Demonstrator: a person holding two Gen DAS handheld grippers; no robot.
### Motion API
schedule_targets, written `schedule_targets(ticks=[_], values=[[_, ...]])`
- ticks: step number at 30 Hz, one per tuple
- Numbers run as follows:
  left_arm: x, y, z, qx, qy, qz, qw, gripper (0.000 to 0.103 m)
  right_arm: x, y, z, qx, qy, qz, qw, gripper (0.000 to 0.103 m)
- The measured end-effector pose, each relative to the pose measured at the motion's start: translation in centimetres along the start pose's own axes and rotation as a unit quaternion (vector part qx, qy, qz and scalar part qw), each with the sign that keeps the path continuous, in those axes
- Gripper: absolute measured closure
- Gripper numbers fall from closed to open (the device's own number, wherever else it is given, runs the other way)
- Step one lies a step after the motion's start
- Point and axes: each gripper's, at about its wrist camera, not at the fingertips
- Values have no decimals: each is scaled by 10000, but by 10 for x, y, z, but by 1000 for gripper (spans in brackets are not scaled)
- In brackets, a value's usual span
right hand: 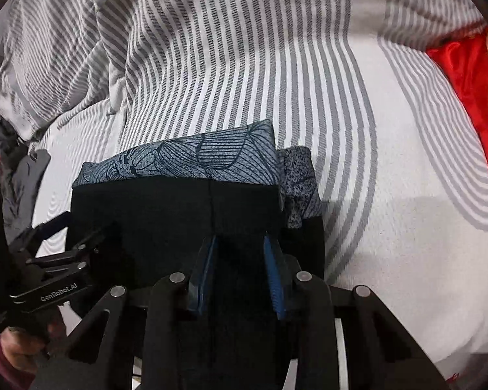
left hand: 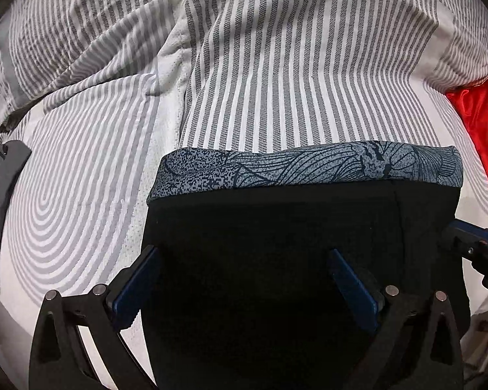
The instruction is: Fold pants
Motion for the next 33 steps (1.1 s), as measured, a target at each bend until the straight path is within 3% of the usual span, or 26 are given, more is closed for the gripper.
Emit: schedule_targets(ticks=[5, 15, 16, 17, 18, 19, 24, 33], values=[[-3, 4, -4, 102, -55, -20, 9999, 0, -5, 5, 6, -149, 77, -39, 9999, 70], [-2, 4, -5, 139, -91, -7, 9999, 0, -7, -4, 5, -43, 232, 8, 9997, 68], [-2, 2, -4, 126, -87, 6, 9999, 0, -8, -7, 5, -115, 296, -284, 9991, 55], [-1, 1, -3, 84, -74, 21, 9999, 0, -8, -10, 4, -148, 334, -357, 9987, 25], [0, -3, -1, 2, -51, 28, 10000, 0, -7, -13, 3, -70, 374, -550, 9978, 14], [2, -5, 1, -30, -40, 5, 10000, 0, -5, -17, 3, -54, 416, -605, 9973, 12], [21, -20, 5, -1, -62, -354, 9994, 0, 21, -43, -2, -41, 480, -711, 9963, 12], [66, -59, 22, -99, 319, -602, 9976, 0, 70, -71, -5, 61, 608, -1031, 9928, 12]])
Point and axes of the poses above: each gripper's, at about its wrist camera, not at the fingertips, and y roughly the way its jaws point, z to its right, x to its underside, and after that the axes turned 12 degrees about x, right-handed
